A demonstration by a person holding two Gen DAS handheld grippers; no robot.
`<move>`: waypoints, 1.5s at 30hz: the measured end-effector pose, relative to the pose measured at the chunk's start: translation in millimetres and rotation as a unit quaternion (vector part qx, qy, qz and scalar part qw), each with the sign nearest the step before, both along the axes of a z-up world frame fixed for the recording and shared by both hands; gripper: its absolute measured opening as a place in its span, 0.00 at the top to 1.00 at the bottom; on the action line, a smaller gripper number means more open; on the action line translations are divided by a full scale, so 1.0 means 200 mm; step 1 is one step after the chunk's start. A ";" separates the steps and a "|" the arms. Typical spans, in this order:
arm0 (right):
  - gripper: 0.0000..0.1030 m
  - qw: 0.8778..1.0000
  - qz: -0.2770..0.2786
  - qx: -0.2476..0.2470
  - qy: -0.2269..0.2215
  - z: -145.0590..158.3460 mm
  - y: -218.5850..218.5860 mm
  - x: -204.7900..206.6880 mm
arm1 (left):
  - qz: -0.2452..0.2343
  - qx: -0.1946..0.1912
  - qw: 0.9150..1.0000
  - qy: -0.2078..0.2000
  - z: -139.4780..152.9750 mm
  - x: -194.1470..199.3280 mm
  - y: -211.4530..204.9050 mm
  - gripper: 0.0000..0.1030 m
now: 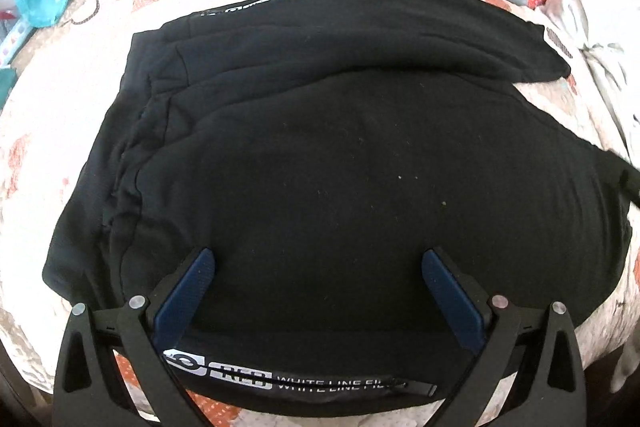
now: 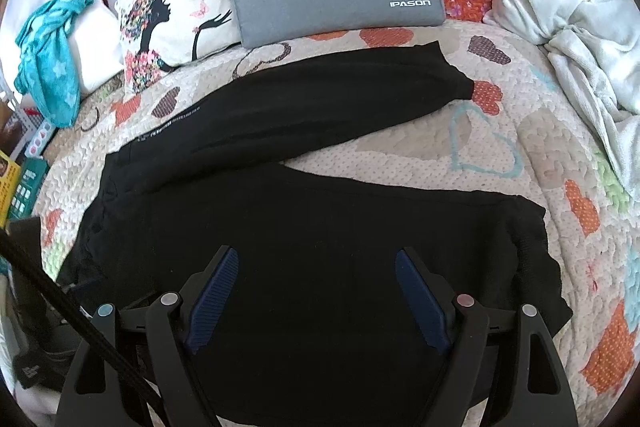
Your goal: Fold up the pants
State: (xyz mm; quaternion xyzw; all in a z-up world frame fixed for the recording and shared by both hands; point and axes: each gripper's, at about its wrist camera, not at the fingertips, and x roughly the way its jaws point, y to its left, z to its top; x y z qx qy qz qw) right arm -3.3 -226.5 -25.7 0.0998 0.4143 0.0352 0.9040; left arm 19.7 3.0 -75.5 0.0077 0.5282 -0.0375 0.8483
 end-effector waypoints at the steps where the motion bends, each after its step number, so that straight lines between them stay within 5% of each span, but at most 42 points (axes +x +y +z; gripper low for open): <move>1: 0.17 1.000 -0.003 0.004 -0.003 0.01 -0.01 -0.01 | 0.002 -0.002 1.000 -0.001 0.01 0.00 0.00 0.00; 5: 0.17 1.000 -0.017 0.012 -0.020 0.07 -0.07 -0.05 | 0.001 -0.013 1.000 -0.010 0.08 -0.05 0.01 0.20; 7: 0.17 0.999 -0.025 0.021 -0.034 0.11 -0.11 -0.08 | 0.012 -0.045 0.999 -0.026 0.19 -0.11 0.06 0.21; 11: 0.17 0.994 -0.048 0.058 -0.080 0.27 -0.22 -0.16 | 0.037 -0.066 0.992 -0.104 0.52 -0.32 0.21 0.21; 14: 0.11 0.984 -0.058 0.074 -0.149 0.49 -0.27 -0.28 | 0.053 -0.055 0.978 -0.193 0.85 -0.53 0.34 0.21; 18: 0.06 0.952 -0.050 0.098 -0.287 0.85 -0.33 -0.56 | 0.065 -0.071 0.948 -0.304 1.28 -0.85 0.52 0.21; 22: 0.04 0.922 -0.051 0.089 -0.374 1.27 -0.42 -0.81 | 0.049 -0.093 0.919 -0.380 1.65 -1.03 0.63 0.21; 25: 0.01 0.892 -0.057 0.099 -0.437 1.66 -0.55 -0.97 | 0.054 -0.050 0.898 -0.433 1.92 -1.08 0.69 0.20; 27: 0.00 0.866 -0.041 0.159 -0.472 1.89 -0.67 -1.06 | 0.064 -0.020 0.889 -0.453 2.04 -1.08 0.71 0.20; 29: 0.00 0.855 -0.002 0.215 -0.472 2.05 -0.75 -1.07 | 0.071 0.010 0.885 -0.460 2.13 -1.02 0.74 0.19; 32: 0.00 0.869 0.039 0.236 -0.433 2.24 -0.80 -1.02 | 0.072 0.026 0.886 -0.457 2.18 -0.95 0.80 0.19; 35: 0.00 0.900 -0.022 0.073 -0.429 2.33 -0.69 -0.99 | 0.074 0.014 0.896 -0.438 2.10 -0.85 0.85 0.19; 37: 0.00 0.892 -0.091 -0.068 -0.439 2.30 -0.60 -0.96 | 0.075 -0.009 0.905 -0.419 2.00 -0.77 0.89 0.19; 39: 0.00 0.893 -0.129 -0.142 -0.408 2.21 -0.55 -0.86 | 0.076 -0.042 0.918 -0.388 1.88 -0.65 0.91 0.20; 41: 0.02 0.920 -0.123 -0.133 -0.348 2.07 -0.59 -0.72 | 0.074 -0.082 0.926 -0.360 1.76 -0.55 0.92 0.21; 43: 0.23 0.951 -0.111 -0.107 -0.268 1.87 -0.65 -0.59 | 0.075 -0.120 0.932 -0.334 1.61 -0.44 0.93 0.21; 45: 0.33 0.964 -0.130 -0.101 -0.208 1.69 -0.72 -0.50 | 0.076 -0.135 0.938 -0.309 1.48 -0.36 0.93 0.21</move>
